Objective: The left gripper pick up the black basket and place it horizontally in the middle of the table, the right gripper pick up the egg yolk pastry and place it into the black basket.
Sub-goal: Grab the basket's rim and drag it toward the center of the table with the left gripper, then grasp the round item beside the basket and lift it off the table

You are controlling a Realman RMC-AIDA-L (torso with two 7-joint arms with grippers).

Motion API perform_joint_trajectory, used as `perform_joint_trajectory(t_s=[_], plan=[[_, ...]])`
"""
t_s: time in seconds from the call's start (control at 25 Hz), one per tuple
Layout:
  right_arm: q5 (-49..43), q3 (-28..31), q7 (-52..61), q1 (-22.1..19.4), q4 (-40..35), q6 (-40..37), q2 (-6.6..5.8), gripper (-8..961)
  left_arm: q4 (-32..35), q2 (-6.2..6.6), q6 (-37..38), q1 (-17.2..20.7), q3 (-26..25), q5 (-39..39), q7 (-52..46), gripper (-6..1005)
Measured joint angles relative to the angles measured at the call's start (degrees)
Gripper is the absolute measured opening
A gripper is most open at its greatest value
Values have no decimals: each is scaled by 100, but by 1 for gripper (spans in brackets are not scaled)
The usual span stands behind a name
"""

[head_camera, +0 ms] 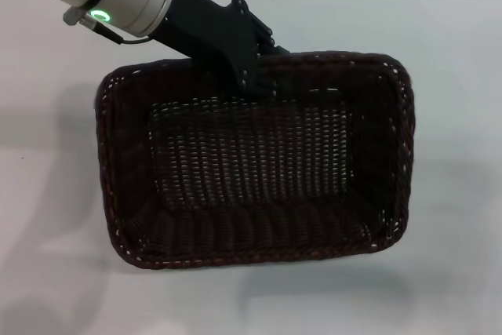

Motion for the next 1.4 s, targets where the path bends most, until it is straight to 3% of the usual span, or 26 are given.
perform_joint_trajectory(t_s=[0.12, 0.32, 0.52, 1.04, 1.12, 1.24, 1.32, 1.4], plan=[[-3, 0, -1, 5, 0, -13, -5, 474, -1, 0, 11, 18, 22, 22, 1, 272], [-8, -9, -1, 3, 0, -43, -8, 474, -89, -3, 40, 50, 6, -3, 18, 507], [-9, -61, -1, -20, 0, -51, -8, 473, -430, -23, 129, 193, -30, -302, 44, 591], [-7, -136, -1, -40, 0, -57, -3, 473, -1373, -18, 808, 1066, -238, -1493, 144, 590], [7, -247, -1, -43, 41, -56, 4, 473, -1439, -21, 1076, 1413, -510, -2060, 176, 591], [15, -366, -6, -67, 136, -44, 5, 473, -1388, -22, 1314, 1637, -711, -2501, 220, 591], [30, -615, -37, -130, 294, -6, 5, 473, -1051, -27, 1688, 2061, -1093, -3504, 439, 591], [31, -693, -41, -153, 342, 11, 7, 473, -878, -29, 1775, 2186, -1186, -3828, 541, 591]])
